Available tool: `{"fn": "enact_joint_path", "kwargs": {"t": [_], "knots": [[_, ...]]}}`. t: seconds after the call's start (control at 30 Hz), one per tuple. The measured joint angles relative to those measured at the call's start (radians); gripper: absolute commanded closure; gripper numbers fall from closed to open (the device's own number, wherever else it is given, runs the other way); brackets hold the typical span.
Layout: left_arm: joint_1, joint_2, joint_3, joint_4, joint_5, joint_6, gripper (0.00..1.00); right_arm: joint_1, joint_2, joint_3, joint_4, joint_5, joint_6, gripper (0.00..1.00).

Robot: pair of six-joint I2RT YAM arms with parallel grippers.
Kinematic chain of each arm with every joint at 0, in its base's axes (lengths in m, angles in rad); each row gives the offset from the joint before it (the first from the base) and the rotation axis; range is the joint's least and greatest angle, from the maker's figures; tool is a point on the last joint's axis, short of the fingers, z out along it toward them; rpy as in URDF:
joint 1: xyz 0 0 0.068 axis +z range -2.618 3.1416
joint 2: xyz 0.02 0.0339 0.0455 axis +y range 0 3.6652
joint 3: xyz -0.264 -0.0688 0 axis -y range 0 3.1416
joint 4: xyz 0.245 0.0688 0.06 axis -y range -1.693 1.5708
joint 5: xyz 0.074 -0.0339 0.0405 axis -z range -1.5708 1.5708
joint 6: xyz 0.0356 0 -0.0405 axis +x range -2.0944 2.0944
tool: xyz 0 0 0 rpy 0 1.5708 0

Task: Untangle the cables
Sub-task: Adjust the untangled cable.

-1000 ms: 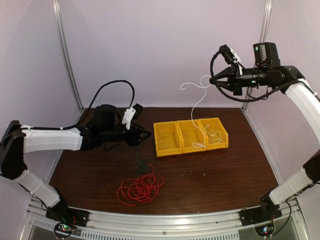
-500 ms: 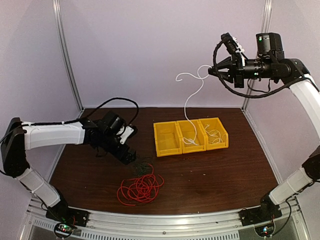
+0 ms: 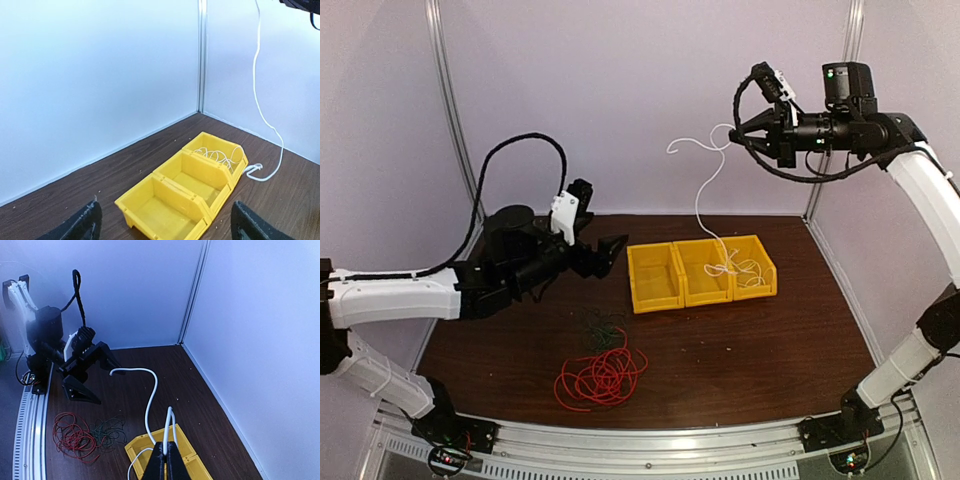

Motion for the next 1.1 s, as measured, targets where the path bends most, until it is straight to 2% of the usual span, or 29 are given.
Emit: {"fn": "enact_joint_path", "kwargs": {"t": [0.17,0.37,0.5,0.73,0.93,1.1], "knots": [[-0.020,0.211,-0.009,0.267,0.076,0.031,0.24,-0.005,0.058,0.060,0.008,-0.017,0.029,1.00],[-0.025,0.371,-0.003,0.430,0.214,0.071,0.25,-0.024,0.064,0.084,0.088,-0.088,0.118,1.00],[-0.025,0.471,0.054,0.529,0.287,0.084,0.24,-0.034,0.068,0.087,0.121,-0.135,0.162,1.00],[-0.025,0.628,0.146,0.658,0.346,0.081,0.30,-0.035,0.077,0.089,0.166,-0.190,0.203,1.00],[-0.025,0.727,0.227,0.696,0.343,0.066,0.39,-0.035,0.078,0.087,0.177,-0.216,0.211,1.00],[-0.025,0.760,0.267,0.718,0.359,0.054,0.41,-0.035,0.077,0.087,0.180,-0.232,0.224,1.00]]}}
